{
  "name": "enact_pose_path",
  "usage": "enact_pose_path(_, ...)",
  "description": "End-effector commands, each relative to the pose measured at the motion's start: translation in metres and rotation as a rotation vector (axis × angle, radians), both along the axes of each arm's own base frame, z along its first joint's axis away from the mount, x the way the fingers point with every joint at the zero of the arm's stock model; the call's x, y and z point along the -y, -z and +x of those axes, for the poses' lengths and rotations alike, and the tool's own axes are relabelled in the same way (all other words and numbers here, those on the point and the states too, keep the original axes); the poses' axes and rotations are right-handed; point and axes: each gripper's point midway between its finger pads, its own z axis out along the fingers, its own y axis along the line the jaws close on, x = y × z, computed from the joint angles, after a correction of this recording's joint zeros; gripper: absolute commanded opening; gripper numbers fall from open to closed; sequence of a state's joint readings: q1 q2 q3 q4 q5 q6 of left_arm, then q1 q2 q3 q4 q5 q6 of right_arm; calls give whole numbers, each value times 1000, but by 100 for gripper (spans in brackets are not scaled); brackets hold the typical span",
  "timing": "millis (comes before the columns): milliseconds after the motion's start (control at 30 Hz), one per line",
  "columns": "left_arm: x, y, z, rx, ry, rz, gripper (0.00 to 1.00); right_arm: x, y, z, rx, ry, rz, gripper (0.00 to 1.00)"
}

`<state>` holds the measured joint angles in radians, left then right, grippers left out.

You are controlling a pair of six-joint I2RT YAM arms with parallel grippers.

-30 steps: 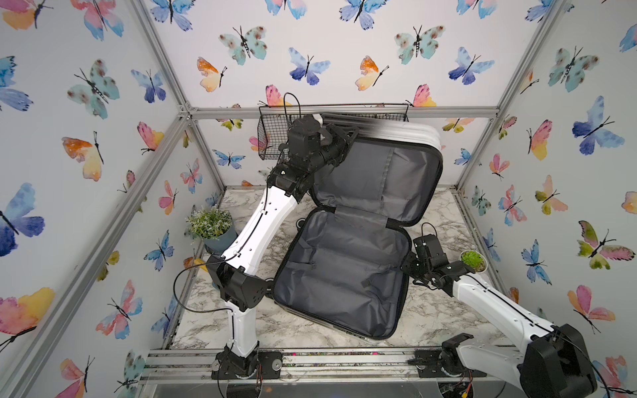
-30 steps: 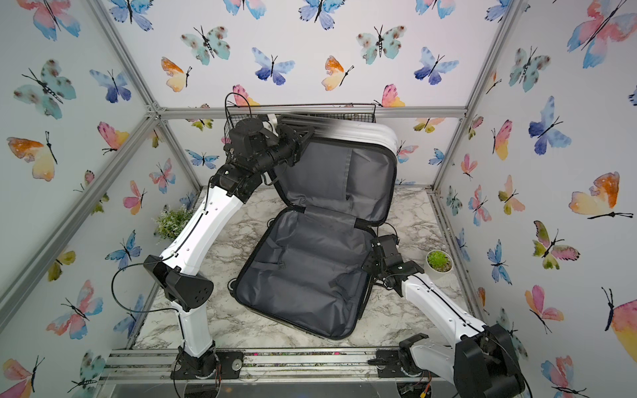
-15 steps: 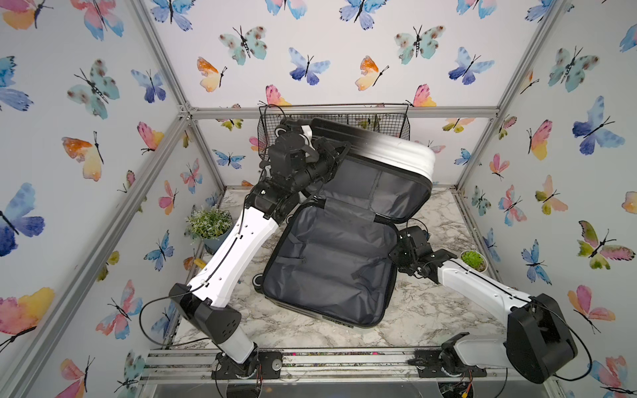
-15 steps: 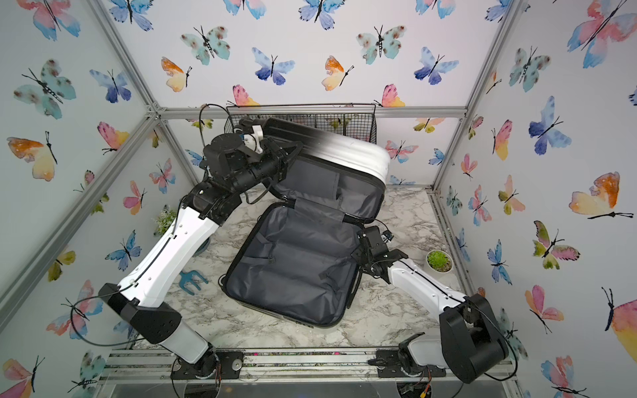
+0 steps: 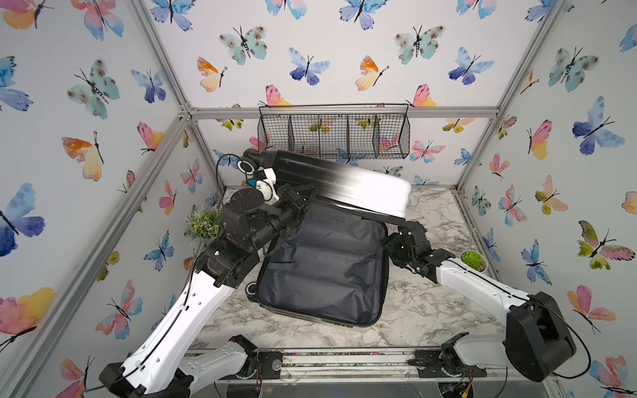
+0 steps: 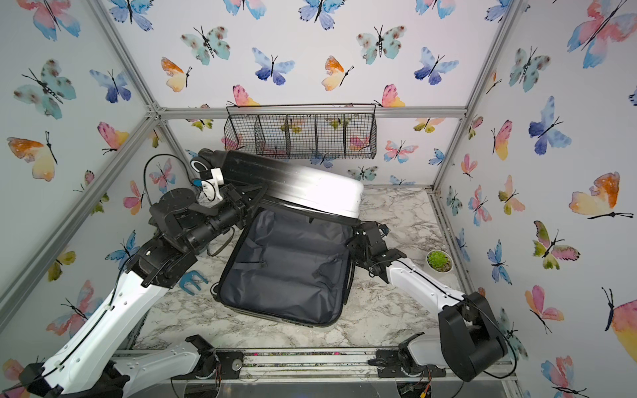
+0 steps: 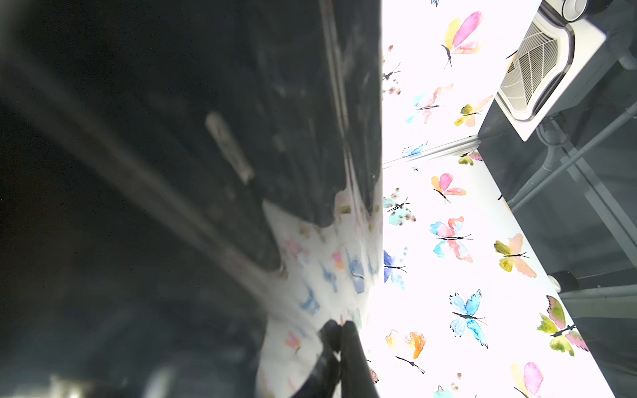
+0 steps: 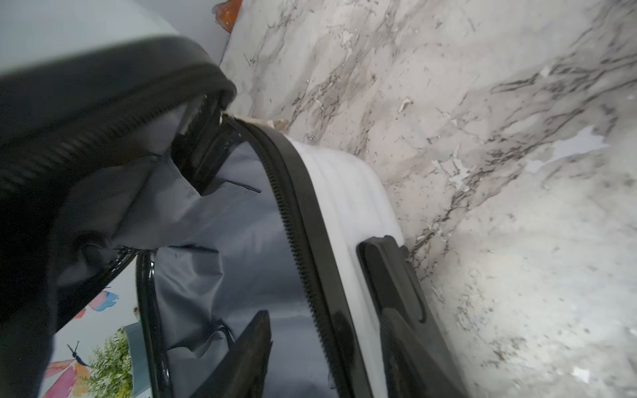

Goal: Close the suitcase zippers
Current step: Close the suitcase at the center of the board.

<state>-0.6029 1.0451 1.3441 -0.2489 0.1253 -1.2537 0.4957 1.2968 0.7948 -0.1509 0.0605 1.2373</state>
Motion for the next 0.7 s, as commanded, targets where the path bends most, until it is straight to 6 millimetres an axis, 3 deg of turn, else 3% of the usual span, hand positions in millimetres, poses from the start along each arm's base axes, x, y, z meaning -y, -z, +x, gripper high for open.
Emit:
enact_pose_path(0, -14, 58, -17, -193, -16, 112, 22, 31, 7, -21, -34, 2, -100, 59)
enact_pose_path(67, -16, 66, -23, -216, -12, 130, 38, 49, 4, -28, -37, 16, -147, 62)
enact_pose_path(167, -24, 76, -32, -241, -21, 155, 48, 68, -13, -23, 5, 29, -181, 65)
enact_pose_path(367, -47, 76, -51, -254, -65, 192, 73, 72, -49, 9, 81, -18, -268, 67)
enact_pose_path(467, -63, 65, -66, -239, -83, 217, 87, 70, -58, 24, 111, -42, -271, 67)
enact_pose_path(667, -101, 17, -95, -132, -151, 268, 94, 57, -72, 50, 147, -111, -284, 67)
